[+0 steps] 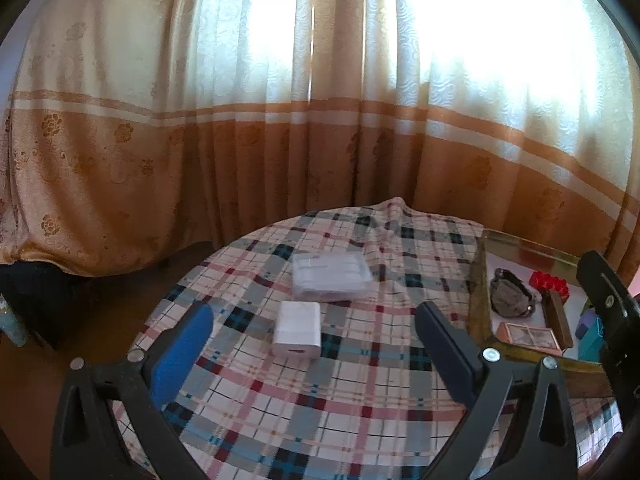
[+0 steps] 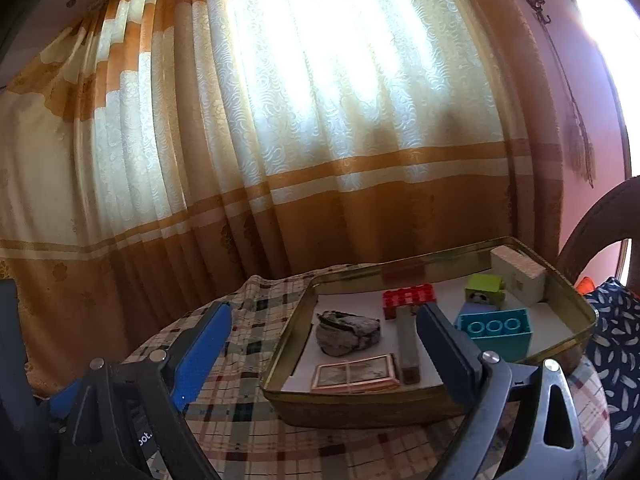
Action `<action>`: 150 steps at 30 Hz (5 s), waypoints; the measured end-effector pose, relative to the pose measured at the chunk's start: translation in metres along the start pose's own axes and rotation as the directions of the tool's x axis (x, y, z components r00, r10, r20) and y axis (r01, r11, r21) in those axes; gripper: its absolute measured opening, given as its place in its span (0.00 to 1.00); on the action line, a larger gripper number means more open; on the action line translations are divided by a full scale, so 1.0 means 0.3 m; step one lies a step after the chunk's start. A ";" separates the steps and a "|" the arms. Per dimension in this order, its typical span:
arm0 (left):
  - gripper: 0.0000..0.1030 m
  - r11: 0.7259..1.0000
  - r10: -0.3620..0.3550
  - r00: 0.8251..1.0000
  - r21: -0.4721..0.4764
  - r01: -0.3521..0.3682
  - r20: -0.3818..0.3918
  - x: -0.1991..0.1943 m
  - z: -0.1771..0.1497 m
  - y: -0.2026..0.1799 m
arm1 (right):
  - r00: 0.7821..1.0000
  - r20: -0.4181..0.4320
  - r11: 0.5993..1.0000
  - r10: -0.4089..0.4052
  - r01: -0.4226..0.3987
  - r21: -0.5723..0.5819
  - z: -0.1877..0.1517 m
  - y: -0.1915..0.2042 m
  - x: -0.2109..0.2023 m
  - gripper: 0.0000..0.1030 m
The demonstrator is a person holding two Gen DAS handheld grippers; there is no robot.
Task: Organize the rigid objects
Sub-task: 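Move both grippers toward the white charger and clear plastic box, then grasp the white charger with the left gripper, then grasp the clear plastic box with the right gripper, then lift the charger with the left while the right lifts the clear box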
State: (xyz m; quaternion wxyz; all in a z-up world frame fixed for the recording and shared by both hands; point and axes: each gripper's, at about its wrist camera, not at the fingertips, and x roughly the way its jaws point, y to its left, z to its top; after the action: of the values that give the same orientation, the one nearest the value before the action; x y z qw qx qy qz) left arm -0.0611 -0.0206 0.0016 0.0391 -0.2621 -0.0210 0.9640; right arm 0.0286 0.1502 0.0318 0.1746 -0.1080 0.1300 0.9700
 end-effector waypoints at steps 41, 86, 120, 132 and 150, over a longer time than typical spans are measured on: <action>0.85 0.998 0.032 0.919 -0.042 -0.053 -0.393 0.350 -0.003 0.093 | 0.989 -0.140 0.996 0.054 -0.043 0.083 -0.037 -0.020 0.107 0.92; 0.36 0.977 -0.193 0.914 -0.160 0.144 -0.356 0.287 -0.004 0.277 | 0.905 -0.367 0.961 0.214 -0.263 -0.088 -0.108 0.229 0.251 0.93; 0.38 0.998 -0.063 0.923 -0.014 0.063 -0.379 0.296 -0.009 0.211 | 0.731 -0.669 0.867 0.133 -0.414 -0.279 -0.213 0.531 0.619 0.80; 0.37 0.999 -0.051 0.924 -0.001 0.054 -0.379 0.293 -0.010 0.204 | 0.837 -0.480 0.898 0.265 -0.395 -0.194 -0.103 0.365 0.369 0.80; 0.37 1.000 -0.013 0.963 -0.002 0.013 -0.268 0.201 0.004 0.177 | 0.909 -0.345 0.926 0.236 -0.318 -0.203 -0.128 0.244 0.206 0.80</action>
State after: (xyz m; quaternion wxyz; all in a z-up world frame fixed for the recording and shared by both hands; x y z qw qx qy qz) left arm -0.1170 -0.0682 -0.0310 0.0478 -0.3898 -0.0174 0.9195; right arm -0.0487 0.0919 -0.0045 -0.0043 -0.2625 0.0447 0.9639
